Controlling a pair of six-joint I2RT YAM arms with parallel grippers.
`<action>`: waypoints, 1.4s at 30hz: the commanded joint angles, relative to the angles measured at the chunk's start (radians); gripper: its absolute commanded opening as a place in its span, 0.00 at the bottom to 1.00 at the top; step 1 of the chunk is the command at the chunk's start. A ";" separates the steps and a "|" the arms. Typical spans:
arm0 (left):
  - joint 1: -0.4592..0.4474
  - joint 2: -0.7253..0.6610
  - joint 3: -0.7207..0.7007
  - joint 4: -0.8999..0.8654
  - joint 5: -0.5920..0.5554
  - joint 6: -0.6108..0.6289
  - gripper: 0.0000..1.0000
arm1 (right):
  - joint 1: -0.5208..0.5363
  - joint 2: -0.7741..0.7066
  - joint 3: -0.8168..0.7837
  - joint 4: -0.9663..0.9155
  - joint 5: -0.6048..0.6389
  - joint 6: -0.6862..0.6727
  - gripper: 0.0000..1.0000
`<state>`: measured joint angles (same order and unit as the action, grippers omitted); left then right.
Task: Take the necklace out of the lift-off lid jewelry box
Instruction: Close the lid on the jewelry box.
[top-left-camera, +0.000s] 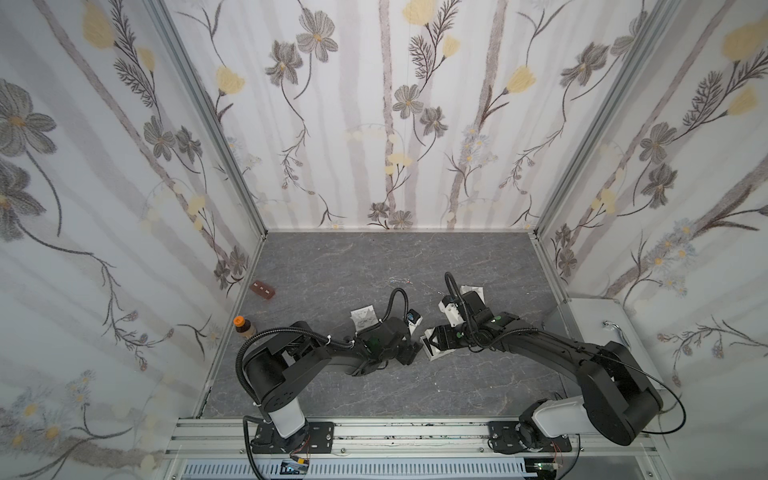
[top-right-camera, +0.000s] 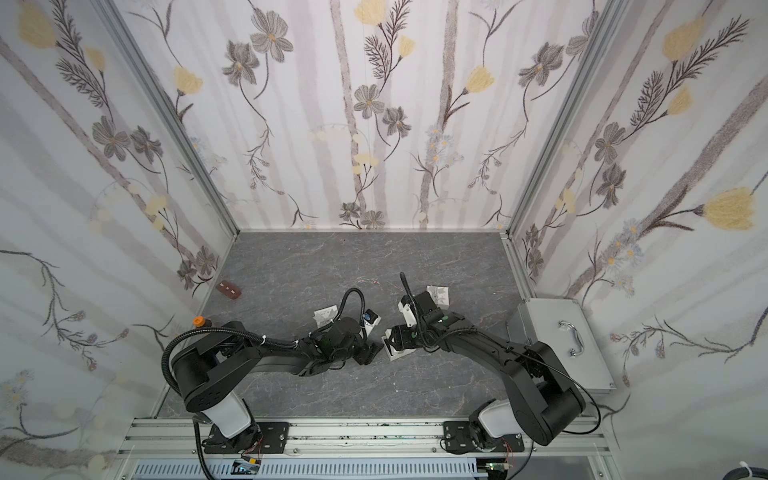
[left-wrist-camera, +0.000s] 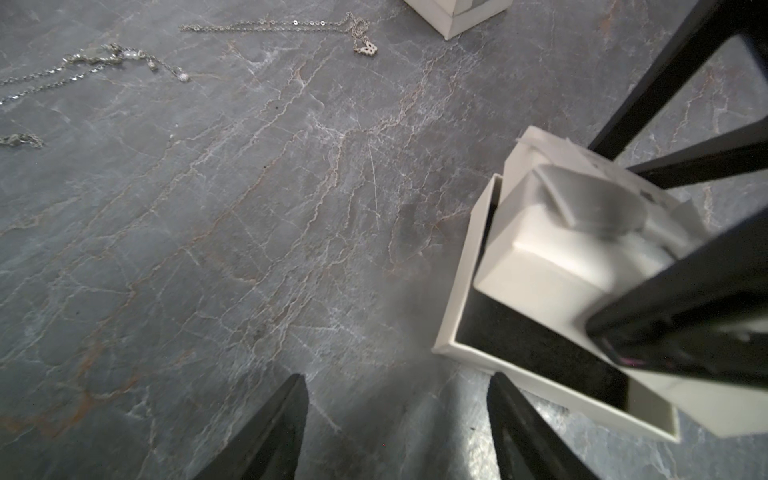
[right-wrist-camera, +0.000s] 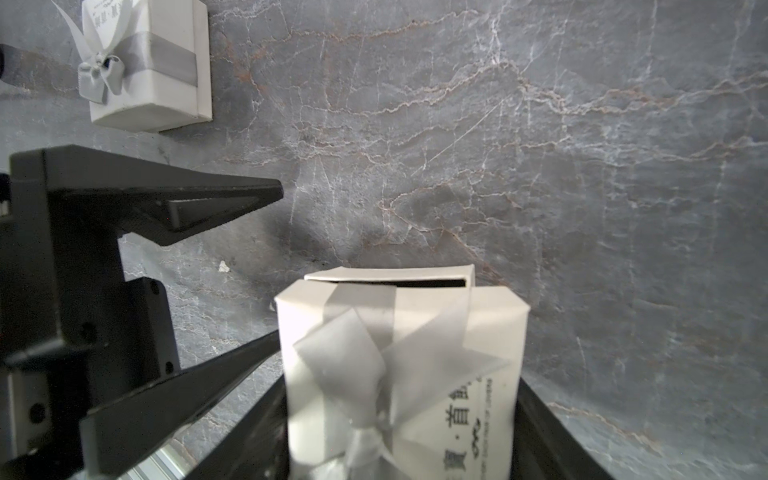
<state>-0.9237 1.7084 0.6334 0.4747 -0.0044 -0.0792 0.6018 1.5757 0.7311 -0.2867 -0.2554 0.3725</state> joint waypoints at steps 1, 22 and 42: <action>-0.001 0.008 0.009 0.033 -0.017 -0.010 0.70 | 0.000 0.009 0.006 0.017 0.006 -0.022 0.70; 0.008 0.038 0.047 0.037 -0.041 -0.006 0.70 | -0.006 0.074 0.079 -0.010 0.016 -0.070 0.71; 0.024 0.035 0.026 0.072 -0.051 -0.005 0.70 | -0.009 0.082 0.120 0.002 0.000 -0.073 0.78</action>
<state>-0.9012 1.7473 0.6647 0.5079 -0.0441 -0.0784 0.5934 1.6615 0.8433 -0.3103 -0.2501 0.3088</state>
